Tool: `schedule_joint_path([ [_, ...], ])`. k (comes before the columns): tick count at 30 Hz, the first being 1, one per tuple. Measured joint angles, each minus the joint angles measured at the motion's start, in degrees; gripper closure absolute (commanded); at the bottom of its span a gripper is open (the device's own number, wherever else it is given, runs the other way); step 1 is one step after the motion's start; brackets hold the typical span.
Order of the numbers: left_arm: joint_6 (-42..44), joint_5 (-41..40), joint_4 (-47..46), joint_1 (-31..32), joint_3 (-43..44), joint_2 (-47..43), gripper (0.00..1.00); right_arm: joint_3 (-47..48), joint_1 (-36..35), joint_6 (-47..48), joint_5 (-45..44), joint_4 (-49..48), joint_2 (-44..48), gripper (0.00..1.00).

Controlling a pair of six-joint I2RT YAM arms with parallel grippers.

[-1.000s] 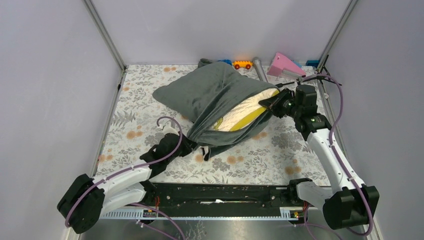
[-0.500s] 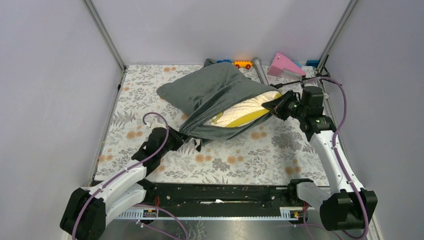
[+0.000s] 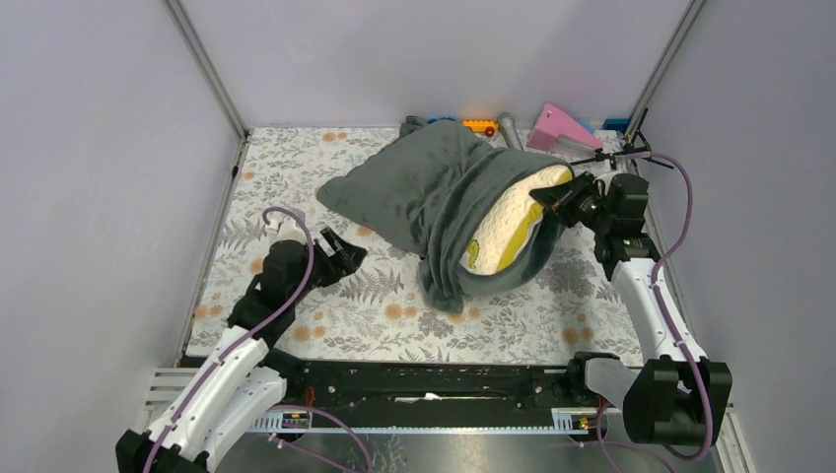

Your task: Remove the pillowcase from the pillow

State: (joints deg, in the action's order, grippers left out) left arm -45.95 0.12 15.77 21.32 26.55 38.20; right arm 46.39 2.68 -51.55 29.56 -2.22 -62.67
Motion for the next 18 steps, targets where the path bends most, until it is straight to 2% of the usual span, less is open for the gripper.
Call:
schedule_joint_path([
  [6, 3.5, 3.6, 1.8, 2.1, 9.6, -0.1, 0.18, -0.8, -0.8, -0.1, 0.1, -2.4, -0.1, 1.0],
  [8, 4.4, 3.8, 1.8, 5.1, 12.5, 1.4, 0.28, -0.8, -2.3, 0.2, -0.1, -3.0, -0.1, 1.0],
  [12, 7.6, 3.0, 1.3, 15.7, 17.8, 6.9, 0.37, -0.7, -7.4, 1.8, -0.7, -3.3, -0.2, 1.0],
  [14, 9.8, 1.9, 1.4, 21.2, 21.0, 11.2, 0.37, -0.5, -9.9, 2.4, -1.3, -3.3, -0.3, 1.0],
  [18, 14.0, -1.2, 1.4, 30.8, 28.1, 20.1, 0.28, -0.4, -12.6, 3.3, -1.6, -3.2, -0.7, 1.0],
])
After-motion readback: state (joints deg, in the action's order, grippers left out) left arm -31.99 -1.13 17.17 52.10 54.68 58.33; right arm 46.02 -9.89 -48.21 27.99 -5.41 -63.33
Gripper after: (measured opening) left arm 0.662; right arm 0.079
